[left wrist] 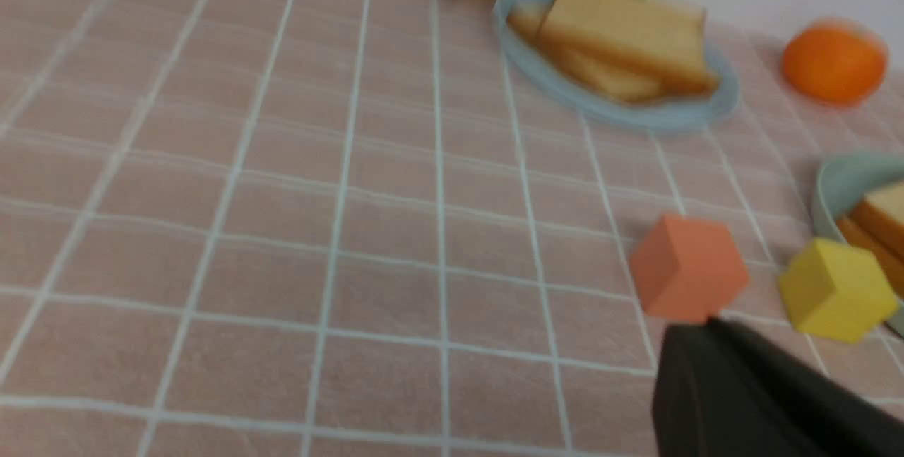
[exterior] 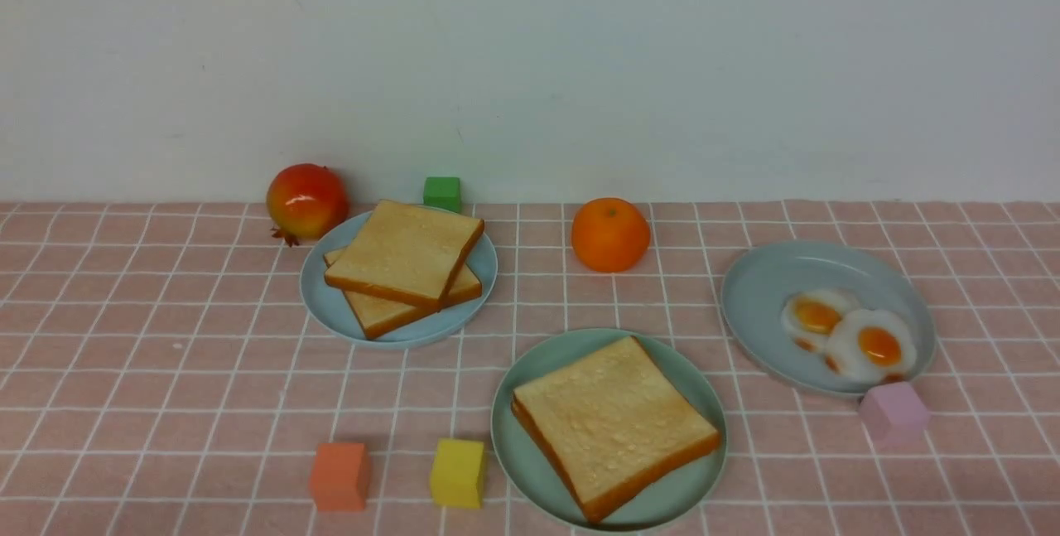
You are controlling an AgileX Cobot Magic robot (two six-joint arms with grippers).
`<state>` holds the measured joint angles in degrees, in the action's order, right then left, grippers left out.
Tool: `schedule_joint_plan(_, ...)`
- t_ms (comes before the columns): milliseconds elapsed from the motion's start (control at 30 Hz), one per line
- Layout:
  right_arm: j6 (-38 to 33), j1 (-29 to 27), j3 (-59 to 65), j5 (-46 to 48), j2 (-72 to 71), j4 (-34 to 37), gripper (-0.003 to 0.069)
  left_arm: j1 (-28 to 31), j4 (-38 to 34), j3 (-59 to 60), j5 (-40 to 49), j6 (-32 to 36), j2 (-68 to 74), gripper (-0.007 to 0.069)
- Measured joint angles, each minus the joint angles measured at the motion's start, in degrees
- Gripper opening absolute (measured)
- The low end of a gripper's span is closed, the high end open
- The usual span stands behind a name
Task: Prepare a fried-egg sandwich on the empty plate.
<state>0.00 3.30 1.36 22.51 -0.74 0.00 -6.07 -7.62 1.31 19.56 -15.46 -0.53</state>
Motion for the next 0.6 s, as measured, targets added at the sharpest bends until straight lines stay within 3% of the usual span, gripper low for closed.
schedule_joint_plan(600, 0.0, 0.0, 0.0, 0.0, 0.0, 0.0, 0.0036, 0.1, 0.0, -0.1, 0.5, -2.8, 0.0, 0.0013)
